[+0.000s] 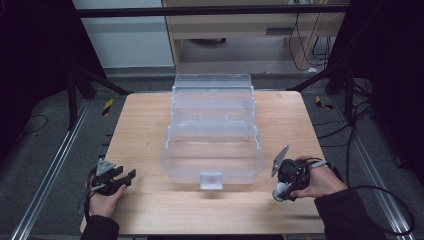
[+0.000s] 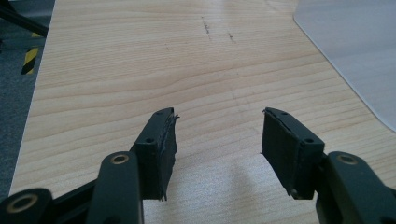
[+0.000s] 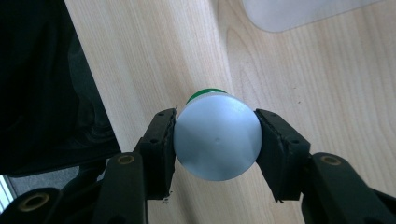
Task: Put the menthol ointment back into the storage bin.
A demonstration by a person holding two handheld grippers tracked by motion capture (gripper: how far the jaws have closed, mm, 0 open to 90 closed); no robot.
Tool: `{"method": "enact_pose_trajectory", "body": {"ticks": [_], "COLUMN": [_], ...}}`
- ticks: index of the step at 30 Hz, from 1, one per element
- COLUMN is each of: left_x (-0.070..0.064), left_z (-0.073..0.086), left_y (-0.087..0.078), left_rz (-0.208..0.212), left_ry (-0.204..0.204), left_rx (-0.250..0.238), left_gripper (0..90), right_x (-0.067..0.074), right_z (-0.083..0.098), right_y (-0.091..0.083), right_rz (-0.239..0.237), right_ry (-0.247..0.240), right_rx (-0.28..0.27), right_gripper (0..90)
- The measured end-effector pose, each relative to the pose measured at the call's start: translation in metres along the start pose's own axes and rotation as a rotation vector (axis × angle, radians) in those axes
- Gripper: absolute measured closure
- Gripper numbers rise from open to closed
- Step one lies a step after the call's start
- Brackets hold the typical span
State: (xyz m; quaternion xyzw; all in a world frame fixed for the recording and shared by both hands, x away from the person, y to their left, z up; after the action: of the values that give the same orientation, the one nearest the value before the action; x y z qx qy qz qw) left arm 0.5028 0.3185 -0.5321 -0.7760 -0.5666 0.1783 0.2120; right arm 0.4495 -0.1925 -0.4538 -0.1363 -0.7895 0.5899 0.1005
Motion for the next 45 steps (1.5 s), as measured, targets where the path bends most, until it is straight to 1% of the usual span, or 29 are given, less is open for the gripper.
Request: {"method": "enact_pose_trajectory", "body": {"ticks": [1, 2, 3, 7, 9, 10, 11, 12, 15, 16, 17, 18, 26, 27, 29, 30, 34, 35, 38, 39, 40, 45], "left_x": [0.000, -0.001, -0.001, -0.002, -0.003, -0.004, -0.004, -0.004, -0.004, -0.004, -0.004, -0.004, -0.006, -0.007, -0.007, -0.008, -0.008, -0.008, -0.008, -0.007, -0.007, -0.007], "left_z": [0.000, 0.000, 0.000, 0.001, 0.001, 0.001, 0.001, 0.000, 0.000, 0.000, 0.000, 0.000, -0.001, -0.001, -0.002, -0.001, -0.001, -0.001, 0.000, 0.000, 0.000, 0.000], "left_y": [0.000, 0.000, 0.000, 0.001, 0.002, 0.002, 0.002, 0.002, 0.002, 0.002, 0.002, 0.003, 0.002, 0.002, 0.002, 0.003, 0.003, 0.003, 0.003, 0.003, 0.003, 0.004], "left_rz": [0.000, 0.003, 0.003, 0.005, 0.009, 0.014, 0.014, 0.013, 0.013, 0.013, 0.013, 0.015, 0.024, 0.024, 0.024, 0.022, 0.023, 0.023, 0.023, 0.024, 0.023, 0.025], "left_ry": [-0.001, -0.001, -0.001, 0.002, 0.000, 0.008, 0.008, 0.007, 0.010, 0.010, 0.010, 0.009, 0.021, 0.019, 0.023, 0.032, 0.032, 0.030, 0.029, 0.031, 0.031, 0.030], "left_rx": [0.001, 0.002, 0.002, 0.005, 0.005, 0.004, 0.004, 0.003, 0.003, 0.004, 0.004, 0.004, 0.005, 0.001, 0.000, 0.002, 0.005, 0.003, 0.005, 0.009, 0.009, 0.006], "left_gripper": [44.4, 44.4, 44.4, 44.5, 44.5, 44.6, 44.6, 44.6, 44.6, 44.7, 44.7, 44.7, 44.7, 44.7, 44.7, 44.7, 44.8, 44.9, 45.0, 45.0, 45.0, 45.0], "right_x": [-0.001, -0.001, -0.001, -0.004, -0.004, -0.004, -0.004, -0.006, -0.006, -0.007, -0.007, -0.007, -0.005, -0.005, -0.006, -0.006, -0.005, -0.005, -0.006, -0.008, -0.009, -0.014], "right_z": [-0.003, -0.004, -0.004, -0.008, -0.010, -0.014, -0.014, -0.017, -0.021, -0.026, -0.026, -0.030, -0.041, -0.045, -0.046, -0.049, -0.053, -0.057, -0.060, -0.062, -0.064, -0.073], "right_y": [-0.005, -0.006, -0.006, -0.015, -0.021, -0.026, -0.026, -0.031, -0.036, -0.040, -0.040, -0.045, -0.057, -0.061, -0.063, -0.065, -0.070, -0.072, -0.074, -0.074, -0.075, -0.076], "right_rz": [0.001, 0.000, 0.000, 0.011, 0.017, 0.024, 0.024, 0.035, 0.043, 0.046, 0.046, 0.055, 0.051, 0.063, 0.064, 0.064, 0.066, 0.060, 0.059, 0.065, 0.064, 0.058], "right_ry": [-0.006, -0.001, -0.001, -0.003, 0.001, -0.001, -0.001, -0.007, -0.008, -0.013, -0.013, -0.014, -0.033, -0.035, -0.033, -0.039, -0.048, -0.054, -0.057, -0.064, -0.055, -0.060], "right_rx": [-0.012, -0.018, -0.018, -0.013, -0.022, -0.031, -0.031, -0.040, -0.045, -0.056, -0.056, -0.061, -0.057, -0.061, -0.058, -0.053, -0.053, -0.067, -0.066, -0.069, -0.072, -0.072], "right_gripper": [50.4, 50.4, 50.4, 50.4, 50.4, 50.4, 50.4, 50.4, 50.4, 50.4, 50.4, 50.4, 50.4, 50.5, 50.4, 50.4, 50.5, 50.5, 50.5, 50.5, 50.5, 50.5]}}
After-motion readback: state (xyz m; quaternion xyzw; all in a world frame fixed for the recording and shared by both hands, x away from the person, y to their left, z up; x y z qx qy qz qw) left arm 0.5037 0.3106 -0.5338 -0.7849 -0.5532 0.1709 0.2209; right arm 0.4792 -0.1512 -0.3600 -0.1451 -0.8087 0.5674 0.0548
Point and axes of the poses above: each handheld gripper's, and its own axes: y roughly forward along the jaws, z roughly out of its underside, x roughly to its left, the point moved 7 cm from there along y, roughly forward along the jaws, and after that the axes turned 5 degrees about -x, right-handed, at the moved point
